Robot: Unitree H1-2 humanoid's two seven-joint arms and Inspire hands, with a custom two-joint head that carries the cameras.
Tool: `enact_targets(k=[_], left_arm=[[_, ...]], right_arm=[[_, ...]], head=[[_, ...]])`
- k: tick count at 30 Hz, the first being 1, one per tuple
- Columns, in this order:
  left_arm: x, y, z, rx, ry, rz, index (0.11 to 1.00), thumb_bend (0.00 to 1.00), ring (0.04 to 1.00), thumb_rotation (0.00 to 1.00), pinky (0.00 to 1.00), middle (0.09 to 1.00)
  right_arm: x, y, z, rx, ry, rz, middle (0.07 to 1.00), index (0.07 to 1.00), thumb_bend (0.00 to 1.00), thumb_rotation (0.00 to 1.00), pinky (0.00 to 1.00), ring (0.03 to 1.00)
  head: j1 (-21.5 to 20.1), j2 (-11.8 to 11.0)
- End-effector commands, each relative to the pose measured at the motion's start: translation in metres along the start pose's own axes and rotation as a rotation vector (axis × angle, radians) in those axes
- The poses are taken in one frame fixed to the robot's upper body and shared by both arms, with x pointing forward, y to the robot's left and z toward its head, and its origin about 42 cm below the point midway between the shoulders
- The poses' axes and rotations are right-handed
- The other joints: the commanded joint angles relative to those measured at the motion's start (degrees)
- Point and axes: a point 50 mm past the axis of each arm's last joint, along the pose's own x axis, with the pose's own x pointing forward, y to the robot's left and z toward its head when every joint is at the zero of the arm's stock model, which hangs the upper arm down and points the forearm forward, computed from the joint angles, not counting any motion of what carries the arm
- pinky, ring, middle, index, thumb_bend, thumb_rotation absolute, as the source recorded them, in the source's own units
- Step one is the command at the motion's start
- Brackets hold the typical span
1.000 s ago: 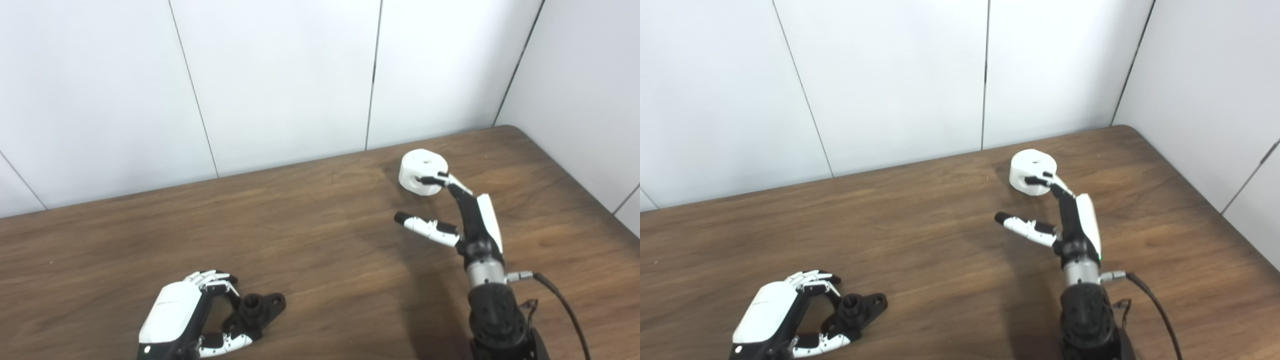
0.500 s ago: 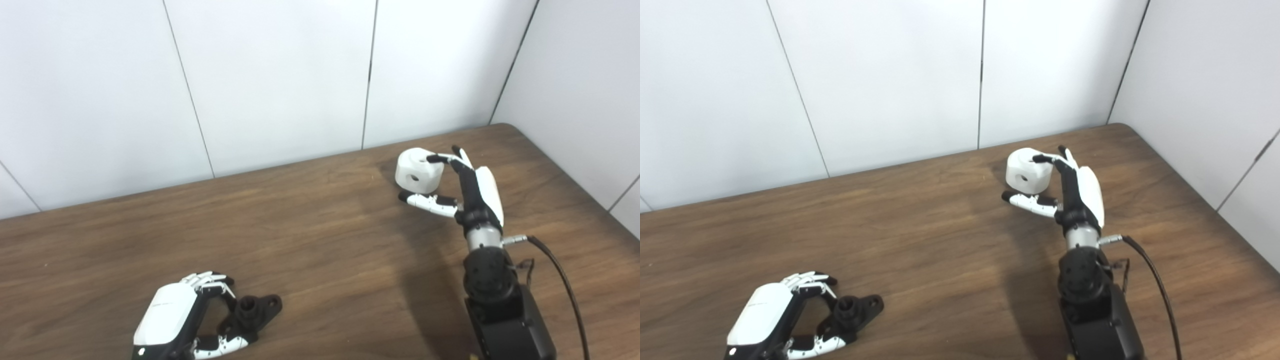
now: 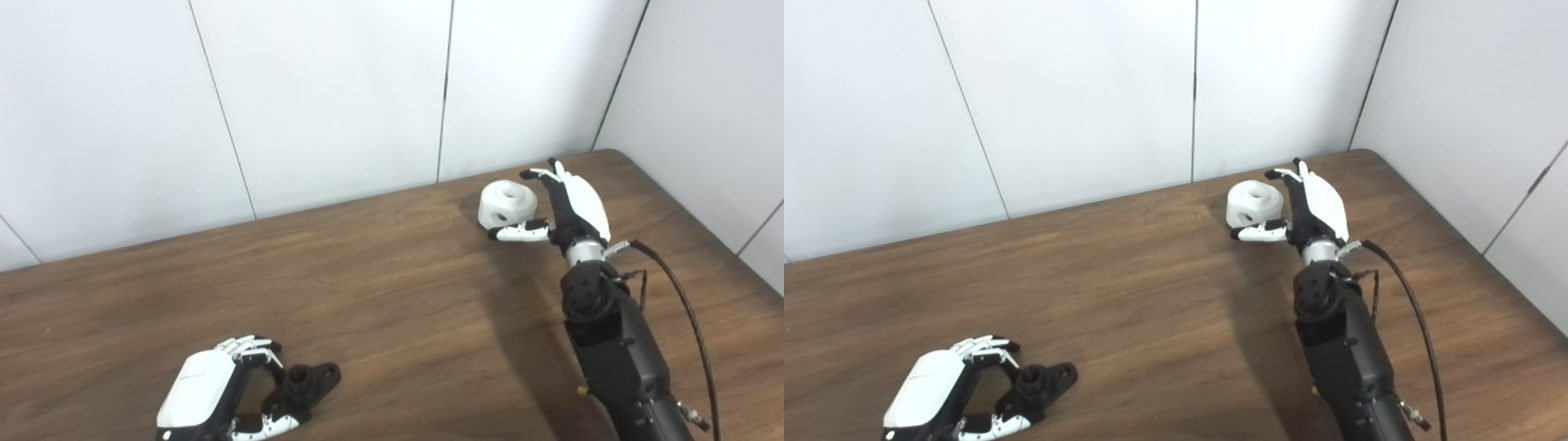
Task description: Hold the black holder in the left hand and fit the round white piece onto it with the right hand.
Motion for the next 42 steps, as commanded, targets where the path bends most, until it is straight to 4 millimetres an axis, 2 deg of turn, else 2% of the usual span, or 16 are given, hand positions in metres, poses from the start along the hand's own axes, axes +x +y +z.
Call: enact_targets(k=[1, 9, 20, 30, 42], left_arm=[[-0.011, -0.012, -0.012, 0.026, 0.038, -0.090, 0.484, 0.52, 0.822, 0.05, 0.86, 0.761], [-0.010, -0.011, -0.012, 0.031, 0.042, -0.085, 0.484, 0.52, 0.824, 0.05, 0.86, 0.761], [-0.009, -0.014, -0.014, 0.017, 0.045, -0.087, 0.484, 0.52, 0.823, 0.05, 0.85, 0.760], [-0.007, -0.016, -0.014, 0.009, 0.039, -0.092, 0.484, 0.52, 0.823, 0.05, 0.86, 0.762], [-0.003, -0.016, -0.014, 0.028, 0.033, -0.102, 0.484, 0.52, 0.827, 0.05, 0.86, 0.766]], right_arm=[[0.018, -0.025, 0.014, -0.020, -0.033, -0.067, 1.000, 0.832, 0.92, 0.25, 0.99, 1.000], [0.035, -0.036, 0.011, -0.088, 0.014, -0.046, 1.000, 0.834, 0.91, 0.29, 1.00, 1.000], [0.044, -0.038, 0.009, -0.108, 0.056, -0.038, 0.977, 0.789, 0.90, 0.29, 0.88, 0.967], [0.044, -0.027, 0.010, -0.082, 0.064, -0.012, 0.971, 0.760, 0.90, 0.29, 0.94, 0.980], [0.048, -0.017, 0.017, -0.049, 0.075, 0.018, 0.968, 0.762, 0.90, 0.32, 0.93, 0.988]], head=[[0.0, 0.0], [-0.3, -0.1], [0.1, -0.2], [-0.4, -0.2], [0.2, -0.3]])
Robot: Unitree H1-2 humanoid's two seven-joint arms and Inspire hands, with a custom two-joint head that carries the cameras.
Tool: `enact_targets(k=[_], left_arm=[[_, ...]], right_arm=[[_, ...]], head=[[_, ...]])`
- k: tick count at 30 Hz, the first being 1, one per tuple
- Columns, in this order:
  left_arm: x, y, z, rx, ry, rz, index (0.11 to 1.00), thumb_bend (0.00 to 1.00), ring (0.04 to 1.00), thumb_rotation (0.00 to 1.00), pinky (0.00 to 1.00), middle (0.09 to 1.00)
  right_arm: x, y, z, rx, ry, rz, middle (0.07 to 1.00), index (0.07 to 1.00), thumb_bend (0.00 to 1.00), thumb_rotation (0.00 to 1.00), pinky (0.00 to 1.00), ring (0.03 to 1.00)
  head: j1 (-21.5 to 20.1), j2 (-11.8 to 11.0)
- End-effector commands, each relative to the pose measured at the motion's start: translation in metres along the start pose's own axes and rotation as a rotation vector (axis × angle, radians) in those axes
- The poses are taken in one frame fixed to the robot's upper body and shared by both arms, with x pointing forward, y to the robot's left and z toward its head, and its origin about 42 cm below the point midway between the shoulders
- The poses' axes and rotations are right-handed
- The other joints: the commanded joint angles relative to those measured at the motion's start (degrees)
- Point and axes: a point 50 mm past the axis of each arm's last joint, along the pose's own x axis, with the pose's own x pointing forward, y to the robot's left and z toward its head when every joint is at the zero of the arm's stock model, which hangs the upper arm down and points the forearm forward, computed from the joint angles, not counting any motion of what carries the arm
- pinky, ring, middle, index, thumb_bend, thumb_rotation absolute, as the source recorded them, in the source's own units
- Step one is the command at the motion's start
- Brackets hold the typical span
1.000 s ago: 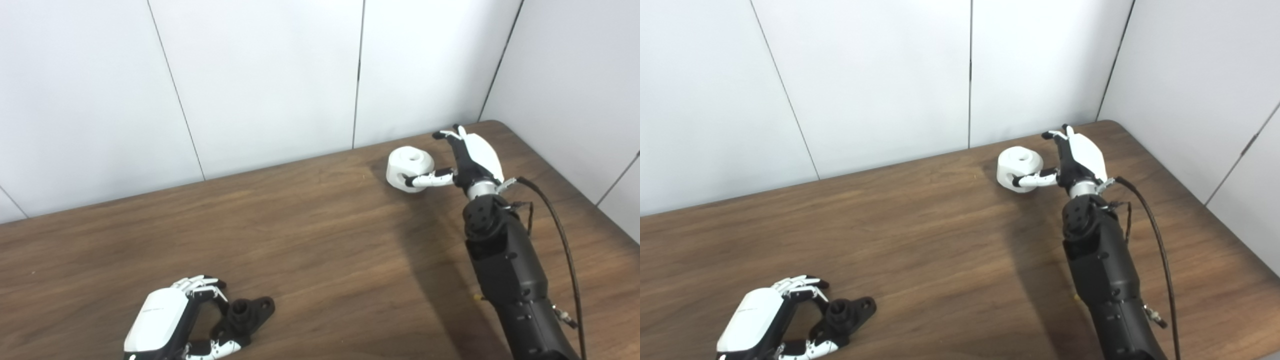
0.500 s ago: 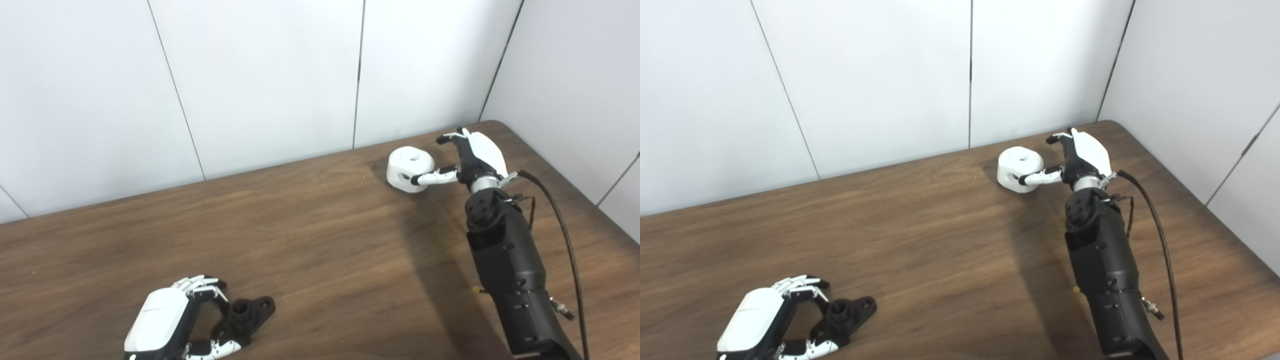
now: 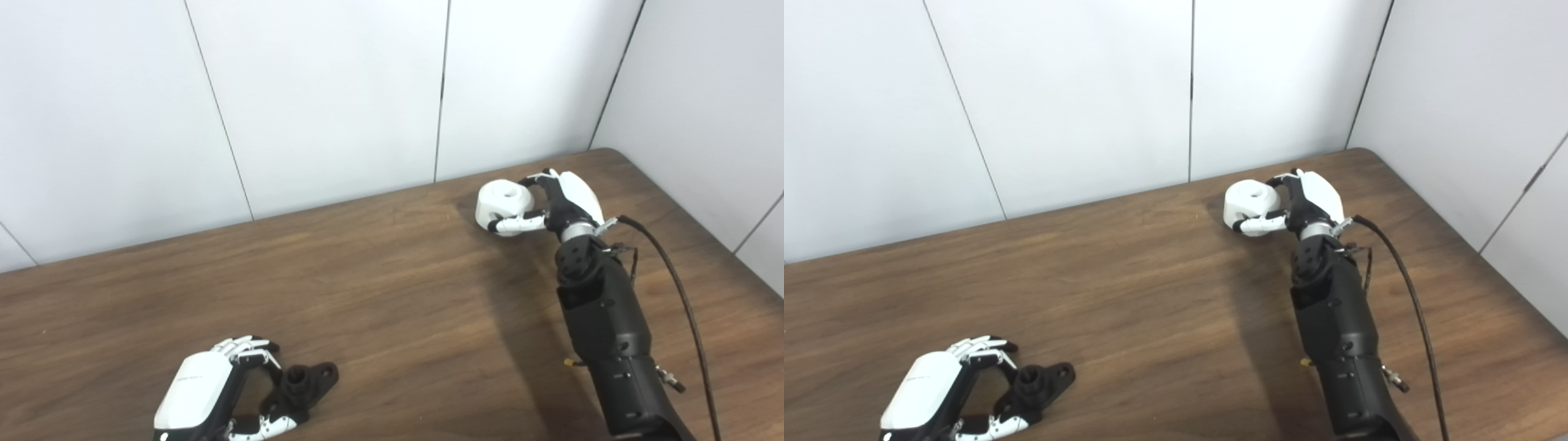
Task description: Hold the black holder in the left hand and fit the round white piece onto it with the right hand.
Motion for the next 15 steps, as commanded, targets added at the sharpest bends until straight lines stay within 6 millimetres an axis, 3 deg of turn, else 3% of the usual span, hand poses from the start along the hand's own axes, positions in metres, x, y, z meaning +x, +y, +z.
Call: enact_targets(k=[1, 15], left_arm=[[-0.0067, -0.0130, -0.0117, 0.023, 0.044, -0.092, 0.484, 0.52, 0.828, 0.05, 0.86, 0.766], [-0.0069, -0.0151, -0.0122, 0.016, 0.035, -0.083, 0.484, 0.52, 0.820, 0.05, 0.86, 0.759]], right_arm=[[0.0083, -0.0209, 0.0219, 0.018, -0.043, -0.066, 0.967, 0.760, 0.90, 0.33, 0.93, 0.988], [0.0087, -0.0222, 0.0199, 0.013, -0.043, -0.066, 0.971, 0.735, 0.87, 0.31, 0.93, 0.991]], head=[[0.0, 0.0], [0.2, -0.1]])
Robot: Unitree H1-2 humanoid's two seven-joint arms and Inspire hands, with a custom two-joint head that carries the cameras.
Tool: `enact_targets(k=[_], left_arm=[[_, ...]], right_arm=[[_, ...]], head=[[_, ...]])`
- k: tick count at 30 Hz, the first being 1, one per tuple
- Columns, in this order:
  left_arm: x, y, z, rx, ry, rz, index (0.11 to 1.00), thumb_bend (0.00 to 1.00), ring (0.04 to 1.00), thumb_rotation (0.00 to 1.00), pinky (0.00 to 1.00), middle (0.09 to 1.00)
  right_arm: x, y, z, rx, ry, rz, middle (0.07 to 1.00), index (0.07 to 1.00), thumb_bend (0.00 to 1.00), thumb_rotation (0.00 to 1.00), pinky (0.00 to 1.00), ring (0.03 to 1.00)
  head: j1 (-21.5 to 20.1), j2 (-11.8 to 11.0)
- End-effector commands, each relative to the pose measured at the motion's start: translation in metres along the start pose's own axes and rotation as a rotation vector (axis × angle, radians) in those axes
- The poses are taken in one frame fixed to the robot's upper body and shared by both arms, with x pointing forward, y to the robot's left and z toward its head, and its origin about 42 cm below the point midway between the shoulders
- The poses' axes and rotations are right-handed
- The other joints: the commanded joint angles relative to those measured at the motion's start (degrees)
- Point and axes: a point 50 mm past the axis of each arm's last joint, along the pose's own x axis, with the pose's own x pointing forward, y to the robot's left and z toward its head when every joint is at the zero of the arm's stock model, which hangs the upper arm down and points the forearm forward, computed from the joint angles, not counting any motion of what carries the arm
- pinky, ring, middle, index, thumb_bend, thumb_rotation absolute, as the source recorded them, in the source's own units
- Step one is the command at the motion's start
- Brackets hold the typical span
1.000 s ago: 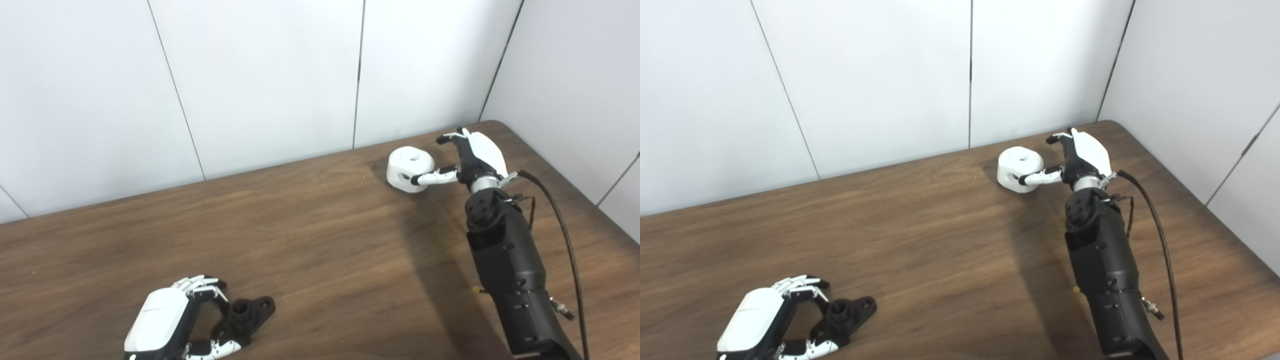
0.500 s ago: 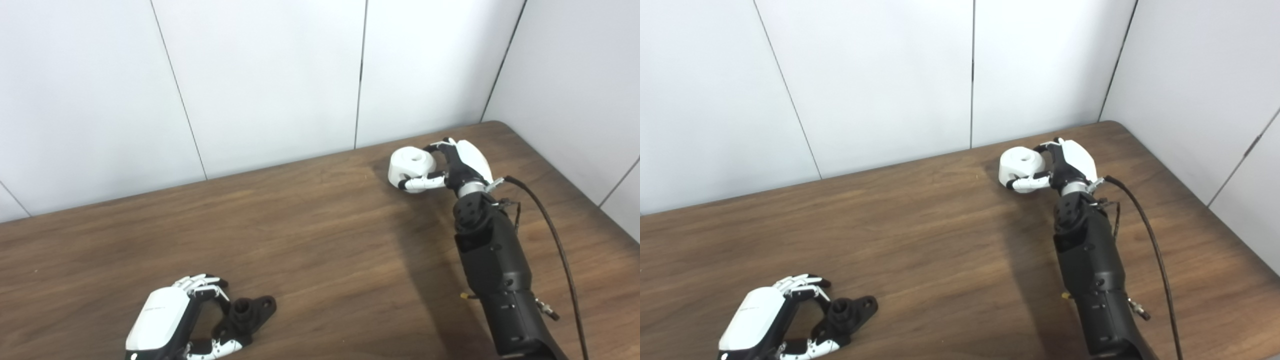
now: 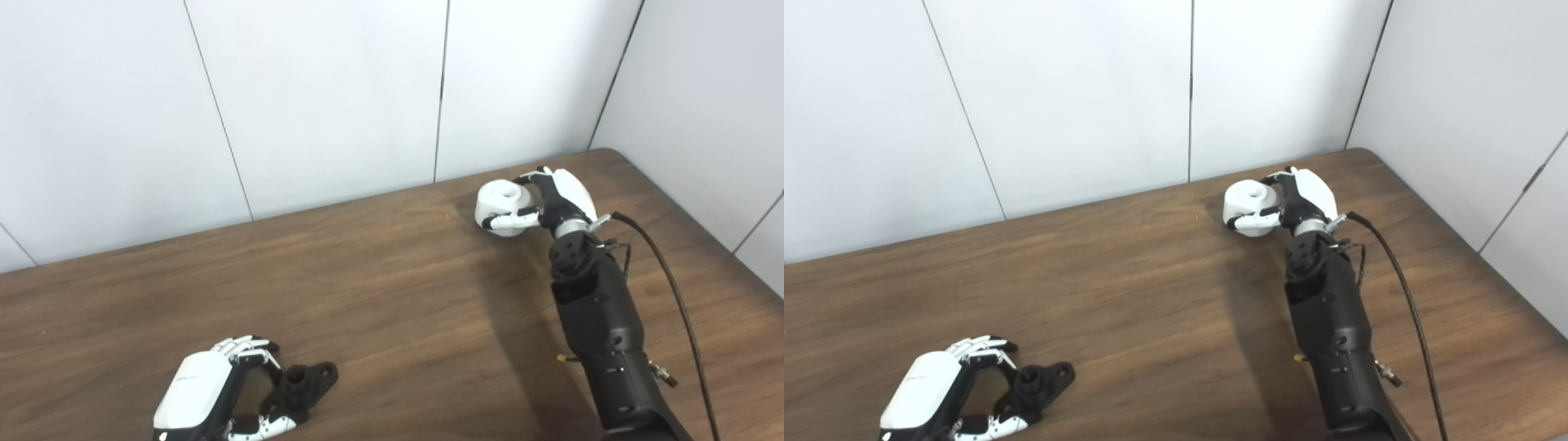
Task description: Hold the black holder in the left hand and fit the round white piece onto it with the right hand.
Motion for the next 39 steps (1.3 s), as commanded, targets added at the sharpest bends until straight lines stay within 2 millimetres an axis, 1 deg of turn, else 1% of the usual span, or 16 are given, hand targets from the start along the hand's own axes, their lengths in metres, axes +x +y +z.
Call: enact_targets(k=[1, 6, 10, 18, 23, 28, 30, 34, 39], left_arm=[[-0.0075, -0.0140, -0.0108, 0.015, 0.046, -0.087, 0.484, 0.52, 0.819, 0.05, 0.86, 0.759], [-0.0074, -0.0137, -0.0100, 0.014, 0.045, -0.088, 0.484, 0.52, 0.821, 0.05, 0.86, 0.759], [-0.0080, -0.0134, -0.0102, 0.012, 0.049, -0.093, 0.484, 0.52, 0.823, 0.05, 0.86, 0.760], [-0.0087, -0.0131, -0.0103, 0.013, 0.048, -0.094, 0.484, 0.52, 0.823, 0.05, 0.86, 0.760], [-0.0083, -0.0130, -0.0109, 0.015, 0.046, -0.094, 0.484, 0.52, 0.822, 0.05, 0.85, 0.757], [-0.0084, -0.0128, -0.0105, 0.010, 0.049, -0.098, 0.484, 0.52, 0.825, 0.05, 0.86, 0.759], [-0.0082, -0.0126, -0.0105, 0.012, 0.051, -0.100, 0.484, 0.52, 0.827, 0.05, 0.86, 0.761], [-0.0088, -0.0131, -0.0110, 0.012, 0.047, -0.095, 0.484, 0.52, 0.823, 0.05, 0.86, 0.759], [-0.0090, -0.0131, -0.0110, 0.009, 0.048, -0.099, 0.484, 0.52, 0.826, 0.05, 0.86, 0.761]], right_arm=[[0.0056, -0.0263, 0.0156, -0.006, -0.047, -0.079, 0.971, 0.736, 0.87, 0.31, 0.94, 0.993], [0.0059, -0.0285, 0.0135, -0.012, -0.048, -0.084, 0.961, 0.734, 0.87, 0.31, 0.94, 0.989], [0.0058, -0.0293, 0.0117, -0.018, -0.046, -0.088, 0.959, 0.730, 0.86, 0.30, 0.97, 0.987], [0.0052, -0.0279, 0.0098, -0.027, -0.045, -0.090, 0.953, 0.716, 0.85, 0.28, 0.96, 0.982], [0.0059, -0.0258, 0.0093, -0.040, -0.043, -0.089, 0.953, 0.716, 0.85, 0.28, 1.00, 0.984], [0.0047, -0.0235, 0.0096, -0.044, -0.045, -0.086, 0.938, 0.708, 0.85, 0.27, 0.98, 0.974], [0.0042, -0.0228, 0.0095, -0.040, -0.047, -0.085, 0.932, 0.705, 0.85, 0.27, 0.98, 0.974], [0.0033, -0.0212, 0.0092, -0.034, -0.049, -0.092, 0.927, 0.688, 0.85, 0.26, 0.99, 0.970], [0.0026, -0.0208, 0.0080, -0.044, -0.058, -0.094, 0.921, 0.654, 0.82, 0.25, 1.00, 0.968]], head=[[0.0, 0.1], [0.0, 0.1], [-0.2, 0.2], [-0.2, 0.3], [-0.3, 0.3], [-0.3, 0.4], [-0.3, 0.4], [-0.3, 0.5], [-0.3, 0.4]])
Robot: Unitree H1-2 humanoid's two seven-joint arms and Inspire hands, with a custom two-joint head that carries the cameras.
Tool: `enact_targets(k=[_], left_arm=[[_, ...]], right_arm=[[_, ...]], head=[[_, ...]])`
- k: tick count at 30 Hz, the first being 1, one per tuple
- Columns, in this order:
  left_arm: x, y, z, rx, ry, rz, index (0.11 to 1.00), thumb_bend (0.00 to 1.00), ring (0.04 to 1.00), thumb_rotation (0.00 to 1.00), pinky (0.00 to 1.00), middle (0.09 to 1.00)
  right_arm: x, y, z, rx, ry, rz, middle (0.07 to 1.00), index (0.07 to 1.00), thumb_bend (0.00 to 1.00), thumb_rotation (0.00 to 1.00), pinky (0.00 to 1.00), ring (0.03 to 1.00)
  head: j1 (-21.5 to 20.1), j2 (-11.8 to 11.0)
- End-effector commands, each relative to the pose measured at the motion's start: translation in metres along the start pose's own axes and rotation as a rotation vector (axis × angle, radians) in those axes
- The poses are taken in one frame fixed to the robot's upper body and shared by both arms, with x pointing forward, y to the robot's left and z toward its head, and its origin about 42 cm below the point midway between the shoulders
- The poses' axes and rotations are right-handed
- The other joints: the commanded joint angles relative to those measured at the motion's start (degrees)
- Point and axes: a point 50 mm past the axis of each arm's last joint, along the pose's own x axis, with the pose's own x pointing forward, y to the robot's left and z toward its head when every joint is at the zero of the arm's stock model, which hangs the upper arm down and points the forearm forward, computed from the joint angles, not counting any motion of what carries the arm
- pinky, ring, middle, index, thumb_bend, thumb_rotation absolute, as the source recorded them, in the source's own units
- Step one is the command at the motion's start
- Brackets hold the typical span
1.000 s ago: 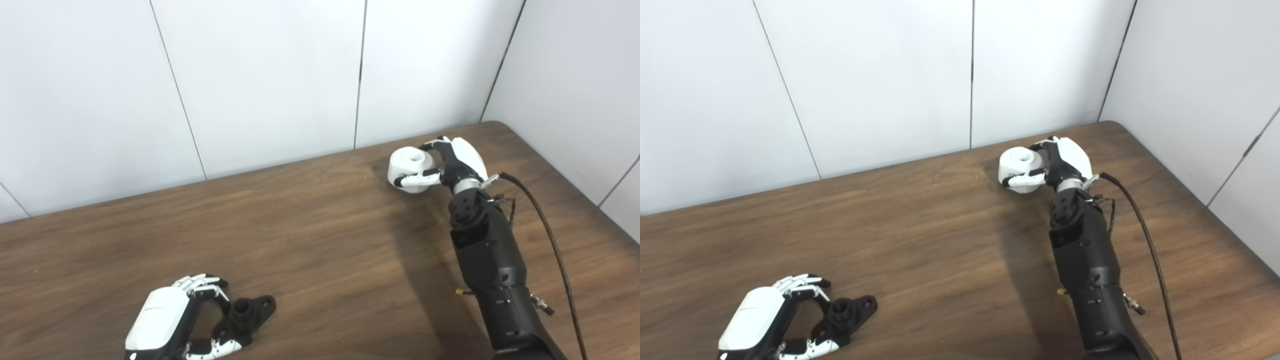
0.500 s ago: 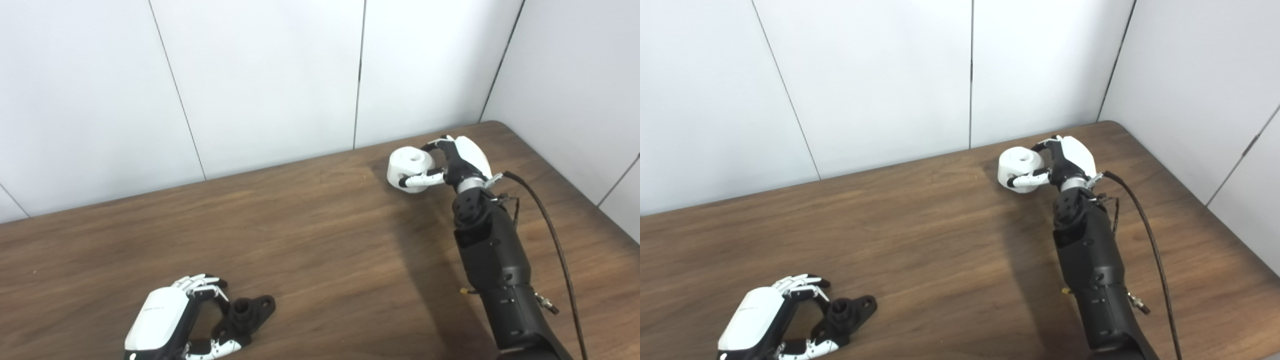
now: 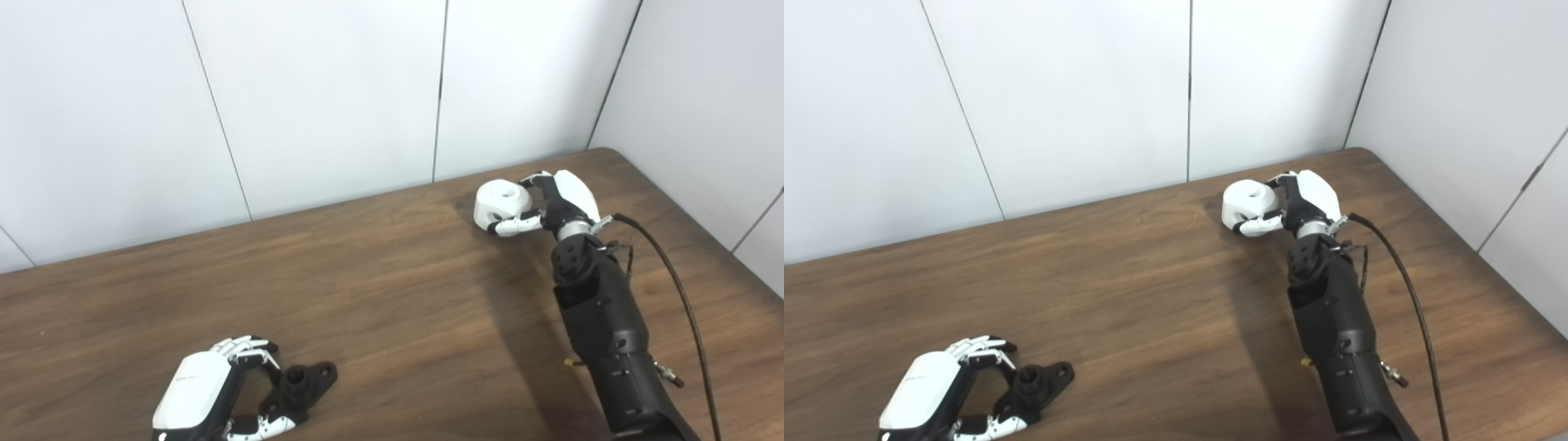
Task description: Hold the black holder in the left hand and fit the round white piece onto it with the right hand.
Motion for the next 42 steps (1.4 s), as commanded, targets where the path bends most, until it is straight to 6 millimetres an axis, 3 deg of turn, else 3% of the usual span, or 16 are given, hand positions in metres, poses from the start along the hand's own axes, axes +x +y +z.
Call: enact_targets(k=[1, 2, 3, 6, 20, 26, 36, 39, 42], left_arm=[[-0.009, -0.013, -0.010, 0.011, 0.048, -0.101, 0.484, 0.52, 0.828, 0.05, 0.86, 0.762], [-0.009, -0.013, -0.010, 0.011, 0.049, -0.103, 0.484, 0.52, 0.830, 0.05, 0.86, 0.764], [-0.009, -0.013, -0.010, 0.009, 0.049, -0.103, 0.484, 0.52, 0.831, 0.05, 0.87, 0.765], [-0.009, -0.013, -0.010, 0.007, 0.046, -0.101, 0.484, 0.52, 0.829, 0.05, 0.87, 0.764], [-0.008, -0.016, -0.009, 0.015, 0.038, -0.109, 0.484, 0.52, 0.824, 0.05, 0.85, 0.759], [-0.008, -0.016, -0.008, 0.010, 0.045, -0.113, 0.484, 0.52, 0.828, 0.05, 0.86, 0.762], [-0.008, -0.019, -0.002, 0.004, 0.042, -0.109, 0.484, 0.52, 0.830, 0.05, 0.87, 0.758], [-0.007, -0.022, 0.001, 0.002, 0.038, -0.103, 0.484, 0.52, 0.826, 0.05, 0.86, 0.754], [-0.007, -0.024, 0.005, -0.003, 0.037, -0.102, 0.484, 0.52, 0.824, 0.05, 0.86, 0.752]], right_arm=[[0.005, -0.023, 0.010, 0.004, -0.042, -0.087, 0.920, 0.641, 0.80, 0.24, 1.00, 0.966], [0.005, -0.023, 0.010, 0.009, -0.043, -0.089, 0.920, 0.554, 0.64, 0.19, 1.00, 0.967], [0.005, -0.023, 0.009, 0.018, -0.045, -0.095, 0.919, 0.524, 0.58, 0.17, 1.00, 0.967], [0.005, -0.023, 0.007, 0.031, -0.050, -0.107, 0.908, 0.491, 0.52, 0.14, 1.00, 0.970], [0.004, -0.023, 0.004, 0.051, -0.066, -0.118, 0.904, 0.489, 0.52, 0.14, 1.00, 0.969], [-0.006, -0.030, 0.013, 0.057, -0.124, -0.106, 0.903, 0.490, 0.52, 0.14, 1.00, 0.955], [-0.044, -0.047, 0.051, -0.044, -0.320, 0.034, 0.860, 0.487, 0.52, 0.14, 0.95, 0.904], [-0.060, -0.044, 0.063, -0.047, -0.369, 0.089, 0.856, 0.487, 0.52, 0.14, 0.83, 0.885], [-0.076, -0.038, 0.073, -0.061, -0.412, 0.148, 0.858, 0.486, 0.52, 0.14, 0.86, 0.894]], head=[[-0.1, 0.0], [0.1, 0.1], [0.1, 0.1], [0.0, 0.1], [0.2, 0.1], [0.9, 0.4], [3.5, 1.1], [4.8, 1.4], [6.7, 1.8]])
